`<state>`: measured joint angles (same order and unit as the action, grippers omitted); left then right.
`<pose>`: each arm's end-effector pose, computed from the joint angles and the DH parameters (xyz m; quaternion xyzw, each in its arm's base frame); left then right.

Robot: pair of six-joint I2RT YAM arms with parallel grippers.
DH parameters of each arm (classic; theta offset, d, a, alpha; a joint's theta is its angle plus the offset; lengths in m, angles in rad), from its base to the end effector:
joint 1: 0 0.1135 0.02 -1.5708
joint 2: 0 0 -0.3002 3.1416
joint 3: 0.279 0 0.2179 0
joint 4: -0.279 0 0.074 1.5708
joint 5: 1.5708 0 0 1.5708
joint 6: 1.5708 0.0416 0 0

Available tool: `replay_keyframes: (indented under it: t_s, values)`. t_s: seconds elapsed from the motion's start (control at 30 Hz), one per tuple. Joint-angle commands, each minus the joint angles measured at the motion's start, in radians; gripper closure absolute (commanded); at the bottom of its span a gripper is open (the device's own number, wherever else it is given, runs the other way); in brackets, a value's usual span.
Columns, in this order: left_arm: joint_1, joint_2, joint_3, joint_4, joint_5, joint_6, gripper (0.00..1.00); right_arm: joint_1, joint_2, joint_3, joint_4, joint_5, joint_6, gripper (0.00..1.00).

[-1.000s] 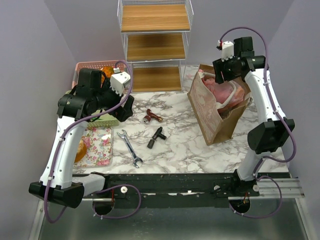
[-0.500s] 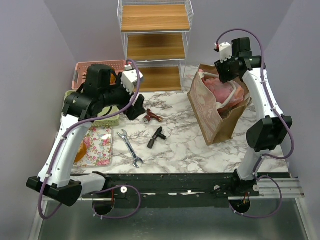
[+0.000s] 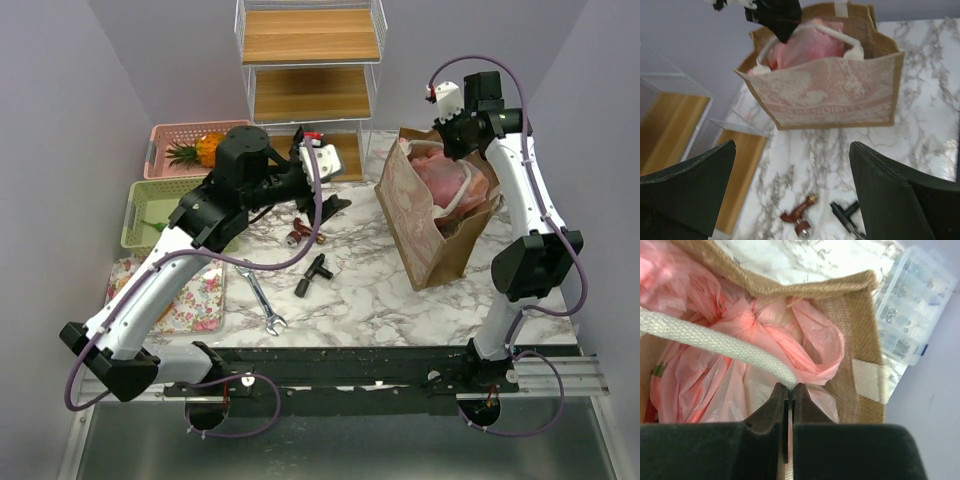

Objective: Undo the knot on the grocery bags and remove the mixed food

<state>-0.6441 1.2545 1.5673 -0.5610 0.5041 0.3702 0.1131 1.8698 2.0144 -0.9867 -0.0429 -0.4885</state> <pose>0.1595 -0.1449 0.4932 0.5051 0.5937 -0.2762 0.5623 0.3814 0.0451 0.4037 -0.2841 0.8899 -0.0468 0.3537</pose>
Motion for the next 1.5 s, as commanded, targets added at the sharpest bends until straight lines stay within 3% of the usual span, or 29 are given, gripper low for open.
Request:
replay_keyframes:
  t_s: [0.0,0.17,0.3,0.5,0.77,0.97,1.2,1.3,1.37,1.47]
  values:
    - [-0.060,0.105,0.009,0.352,-0.180,0.099,0.02,0.001,-0.031,0.108,-0.032,-0.047,-0.012,0.99]
    - [-0.095,0.303,0.159,0.550,-0.342,0.143,0.02,0.002,-0.037,0.184,-0.095,-0.136,0.019,0.99]
    - [-0.126,0.456,0.268,0.682,-0.374,0.228,0.02,0.003,-0.045,0.200,-0.132,-0.175,0.033,0.99]
    - [-0.149,0.666,0.538,0.530,-0.274,0.213,0.02,0.003,-0.069,0.196,-0.136,-0.190,0.066,0.97]
    - [-0.154,0.734,0.496,0.526,-0.217,0.232,0.18,0.003,-0.092,0.199,-0.099,-0.155,0.105,0.97]
    - [-0.154,0.772,0.482,0.534,-0.228,0.260,0.19,0.003,-0.101,0.221,-0.102,-0.186,0.140,0.96]
    - [-0.154,0.900,0.625,0.495,-0.308,0.251,0.21,0.004,-0.117,0.210,-0.120,-0.267,0.168,0.95]
    - [-0.155,0.927,0.639,0.504,-0.319,0.253,0.30,0.005,-0.124,0.210,-0.129,-0.297,0.178,0.95]
    - [-0.154,0.936,0.639,0.519,-0.344,0.243,0.46,0.003,-0.128,0.210,-0.134,-0.308,0.179,0.93]
    - [-0.153,0.926,0.611,0.552,-0.366,0.228,0.64,0.003,-0.129,0.218,-0.165,-0.303,0.185,0.80]
